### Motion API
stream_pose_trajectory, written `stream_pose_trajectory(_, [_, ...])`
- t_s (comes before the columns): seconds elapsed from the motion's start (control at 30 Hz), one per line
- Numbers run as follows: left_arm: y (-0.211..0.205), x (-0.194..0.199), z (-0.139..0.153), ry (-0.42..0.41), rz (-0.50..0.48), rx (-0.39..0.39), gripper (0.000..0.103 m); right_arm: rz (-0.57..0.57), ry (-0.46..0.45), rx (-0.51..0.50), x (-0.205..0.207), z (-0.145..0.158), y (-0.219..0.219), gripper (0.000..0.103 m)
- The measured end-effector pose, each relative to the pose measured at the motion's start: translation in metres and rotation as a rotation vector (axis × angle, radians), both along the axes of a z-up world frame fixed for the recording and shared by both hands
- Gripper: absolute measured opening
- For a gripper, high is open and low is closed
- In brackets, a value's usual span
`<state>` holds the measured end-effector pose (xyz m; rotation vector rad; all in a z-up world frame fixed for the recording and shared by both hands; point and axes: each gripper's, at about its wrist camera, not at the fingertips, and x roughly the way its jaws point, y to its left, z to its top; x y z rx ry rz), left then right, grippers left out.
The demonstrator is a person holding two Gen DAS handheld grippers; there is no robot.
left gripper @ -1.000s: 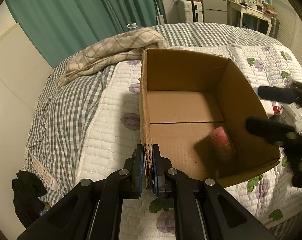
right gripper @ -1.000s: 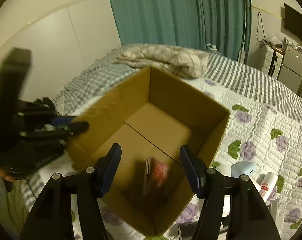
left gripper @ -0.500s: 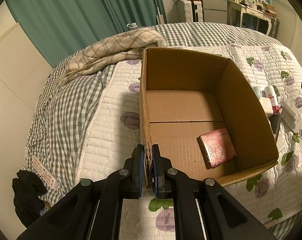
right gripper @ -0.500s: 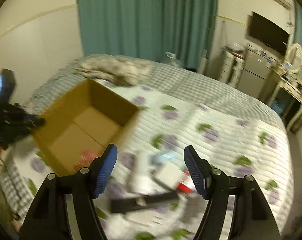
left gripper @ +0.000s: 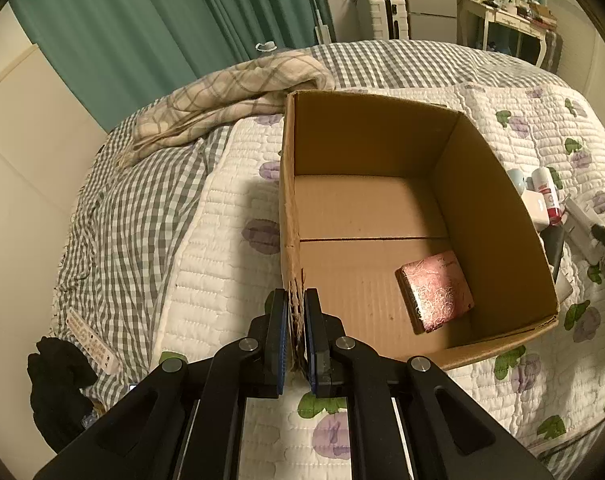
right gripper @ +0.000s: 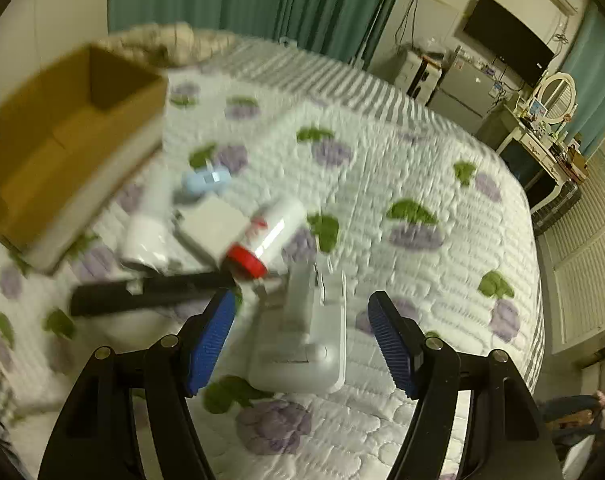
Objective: Organize rigid objects
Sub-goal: 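Grasp the white phone stand with the right gripper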
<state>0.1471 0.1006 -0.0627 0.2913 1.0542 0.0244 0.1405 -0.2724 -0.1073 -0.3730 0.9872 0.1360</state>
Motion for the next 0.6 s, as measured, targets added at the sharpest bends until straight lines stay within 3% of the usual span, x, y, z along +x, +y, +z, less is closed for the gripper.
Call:
stream_pose_trajectory(0.2, [-0.002,0.001,0.001,0.006,0.002,0.009,0.008,-0.029,0.1,-0.085,0.018,-0.041,0.0,0.069])
stream_pose_trajectory(0.6, [-0.001,0.002,0.001,0.007,0.003,0.008,0.008,0.004,0.156,-0.196,0.032,-0.067,0.012,0.069])
